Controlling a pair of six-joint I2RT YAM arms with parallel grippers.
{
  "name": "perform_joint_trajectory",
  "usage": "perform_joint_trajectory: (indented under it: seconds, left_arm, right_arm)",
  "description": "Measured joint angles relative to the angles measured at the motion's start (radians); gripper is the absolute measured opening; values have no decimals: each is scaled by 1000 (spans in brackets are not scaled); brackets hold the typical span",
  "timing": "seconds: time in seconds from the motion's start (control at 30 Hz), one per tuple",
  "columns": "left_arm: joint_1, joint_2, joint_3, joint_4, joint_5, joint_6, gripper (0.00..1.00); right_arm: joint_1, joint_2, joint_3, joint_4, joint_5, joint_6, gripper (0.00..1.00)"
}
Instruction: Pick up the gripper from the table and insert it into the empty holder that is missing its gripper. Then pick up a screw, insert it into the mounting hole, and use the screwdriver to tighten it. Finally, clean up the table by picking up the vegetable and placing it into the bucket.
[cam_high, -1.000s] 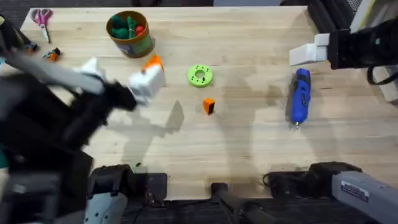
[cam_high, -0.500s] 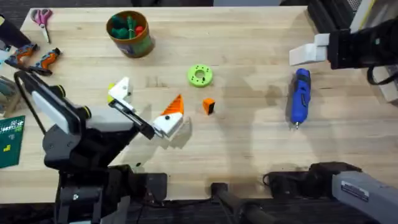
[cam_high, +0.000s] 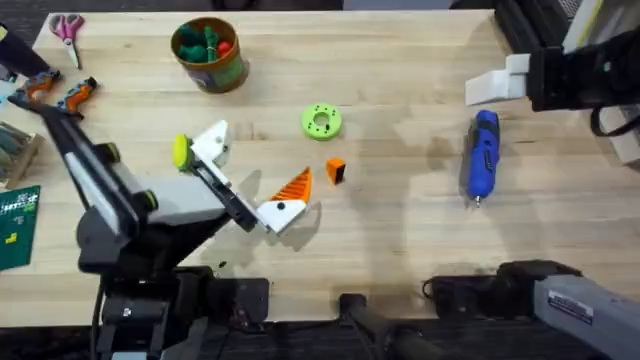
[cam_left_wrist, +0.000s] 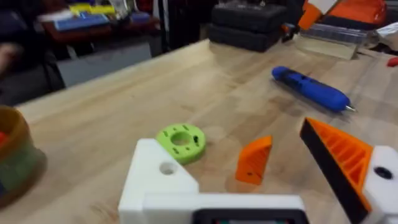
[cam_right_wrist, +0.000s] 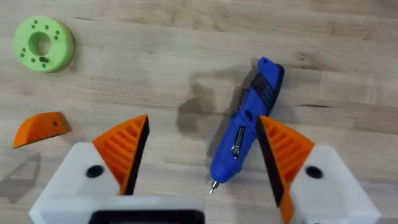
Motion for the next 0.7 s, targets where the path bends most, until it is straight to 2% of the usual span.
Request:
perform_joint_trajectory:
  seconds: [0.07,0.27,0.5,0.7]
  left_arm:
    - [-5,0,-1,-39,8,-19,986]
    - [-13,0,-2,-50,51,-47,987]
    - [-13,0,-2,-54,89,-54,986]
    - [-13,0,-2,-55,92,-55,986]
  right_arm:
    - [0,0,0,0,0,0,994]
    - [0,0,0,0,0,0,993]
    - [0,0,0,0,0,0,991]
    - [0,0,0,0,0,0,994]
